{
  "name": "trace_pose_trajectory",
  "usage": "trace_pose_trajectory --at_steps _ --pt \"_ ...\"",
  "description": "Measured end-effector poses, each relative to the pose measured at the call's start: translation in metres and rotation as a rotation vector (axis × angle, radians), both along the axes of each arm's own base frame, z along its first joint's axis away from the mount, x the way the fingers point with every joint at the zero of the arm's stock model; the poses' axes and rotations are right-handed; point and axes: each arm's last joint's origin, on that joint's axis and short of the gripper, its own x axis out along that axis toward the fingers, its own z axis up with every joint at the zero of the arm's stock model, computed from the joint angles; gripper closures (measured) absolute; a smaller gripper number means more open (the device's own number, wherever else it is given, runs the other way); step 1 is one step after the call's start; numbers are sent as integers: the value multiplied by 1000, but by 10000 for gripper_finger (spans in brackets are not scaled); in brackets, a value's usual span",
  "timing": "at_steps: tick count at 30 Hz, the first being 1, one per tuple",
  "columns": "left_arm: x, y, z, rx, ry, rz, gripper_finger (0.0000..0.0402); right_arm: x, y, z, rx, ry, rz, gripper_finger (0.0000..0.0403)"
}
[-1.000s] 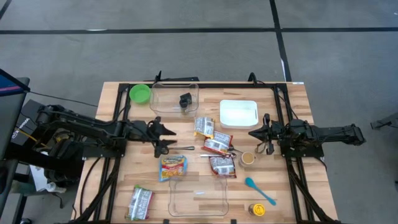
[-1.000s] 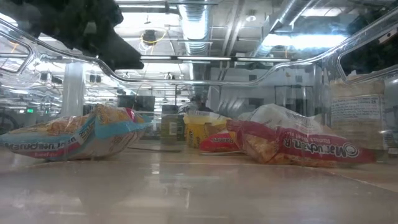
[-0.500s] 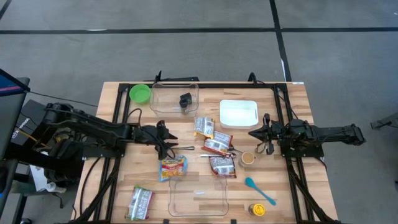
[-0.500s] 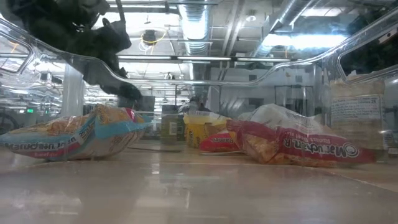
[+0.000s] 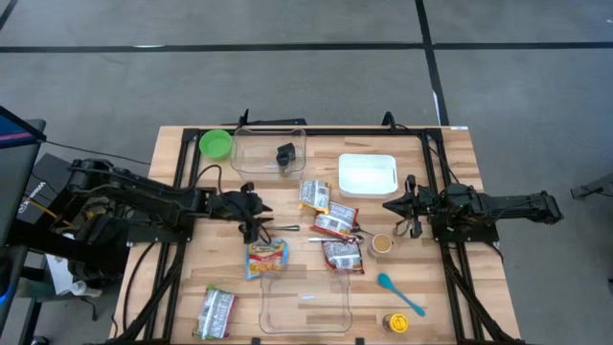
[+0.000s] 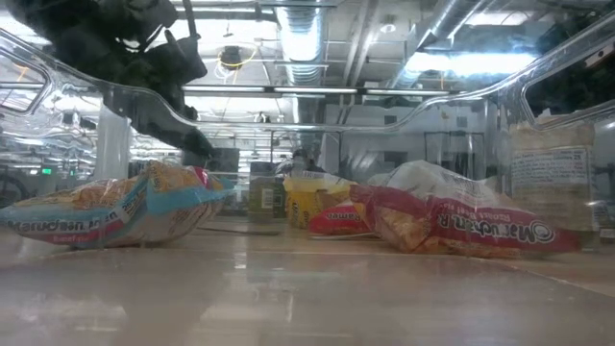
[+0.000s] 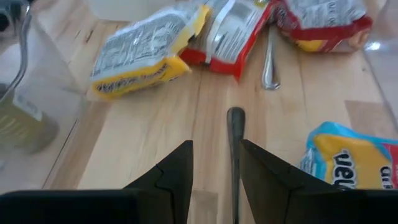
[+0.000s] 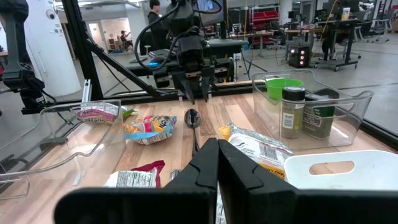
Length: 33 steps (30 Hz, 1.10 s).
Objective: Pick & Place Food Item
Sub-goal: Put the left black spoon into the white bin
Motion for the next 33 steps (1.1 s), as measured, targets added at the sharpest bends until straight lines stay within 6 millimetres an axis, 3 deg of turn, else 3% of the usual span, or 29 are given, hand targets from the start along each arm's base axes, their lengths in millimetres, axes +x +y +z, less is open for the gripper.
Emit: trace_pose_trajectory --at_steps 7,11,25,33 --pt "3 0 9 2 58 2 281 0 0 0 0 0 0 403" --pt "7 -1 3 2 134 -4 281 0 0 0 0 0 0 403" --pt "43 -1 -7 -20 361 -24 284 0 0 0 0 0 1 403" --pt "40 7 -7 -30 428 -10 283 0 0 0 0 0 1 403"
